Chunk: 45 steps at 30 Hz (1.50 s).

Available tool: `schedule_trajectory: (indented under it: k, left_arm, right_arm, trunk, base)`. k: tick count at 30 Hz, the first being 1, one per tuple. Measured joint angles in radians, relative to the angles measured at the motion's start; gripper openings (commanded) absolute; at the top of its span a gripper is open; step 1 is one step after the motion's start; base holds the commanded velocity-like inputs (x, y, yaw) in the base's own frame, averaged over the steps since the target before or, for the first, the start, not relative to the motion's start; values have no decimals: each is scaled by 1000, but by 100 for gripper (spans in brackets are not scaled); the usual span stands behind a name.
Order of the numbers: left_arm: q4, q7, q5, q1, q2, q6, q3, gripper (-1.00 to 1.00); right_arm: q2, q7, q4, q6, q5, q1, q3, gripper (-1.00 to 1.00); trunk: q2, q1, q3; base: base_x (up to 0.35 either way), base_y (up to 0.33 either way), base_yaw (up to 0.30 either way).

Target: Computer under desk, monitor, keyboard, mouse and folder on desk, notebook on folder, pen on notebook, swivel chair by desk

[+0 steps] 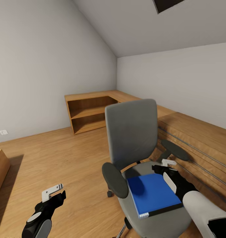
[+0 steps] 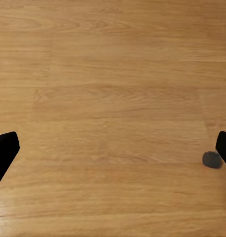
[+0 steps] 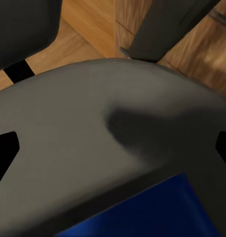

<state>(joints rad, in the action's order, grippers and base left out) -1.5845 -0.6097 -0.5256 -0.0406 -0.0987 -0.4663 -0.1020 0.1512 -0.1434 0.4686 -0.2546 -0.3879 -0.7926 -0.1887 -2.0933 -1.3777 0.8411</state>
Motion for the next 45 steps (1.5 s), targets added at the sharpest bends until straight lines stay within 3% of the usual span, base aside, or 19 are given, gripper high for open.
schedule_trajectory:
  k: [11, 20, 24, 36, 45]
  left_arm:
    - [0, 0, 0, 0, 0, 0, 0, 100]
    - [0, 0, 0, 0, 0, 0, 0, 100]
    - [0, 0, 0, 0, 0, 0, 0, 100]
    - [5, 3, -2, 0, -1, -6, 0, 100]
    - [7, 3, -1, 0, -1, -5, 0, 100]
  right_arm:
    - [-1, 0, 0, -1, 0, 0, 2, 100]
    - [-1, -1, 0, -2, 0, 0, 2, 100]
    - [-1, -1, 1, -2, 5, -1, 2, 100]
    - [-1, -1, 1, -1, 6, -1, 2, 100]
    - [-1, 0, 4, -1, 7, -1, 0, 100]
  trunk:
    - [-77, -42, 34]
    - [-77, -42, 35]
    - [-105, -57, 47]
    - [-105, -58, 47]
    - [-105, -58, 47]
  base:
    - [0, 0, 0]
    - [0, 0, 0]
    - [0, 0, 0]
    - [-2, 0, 0]
    - [-186, 0, 0]
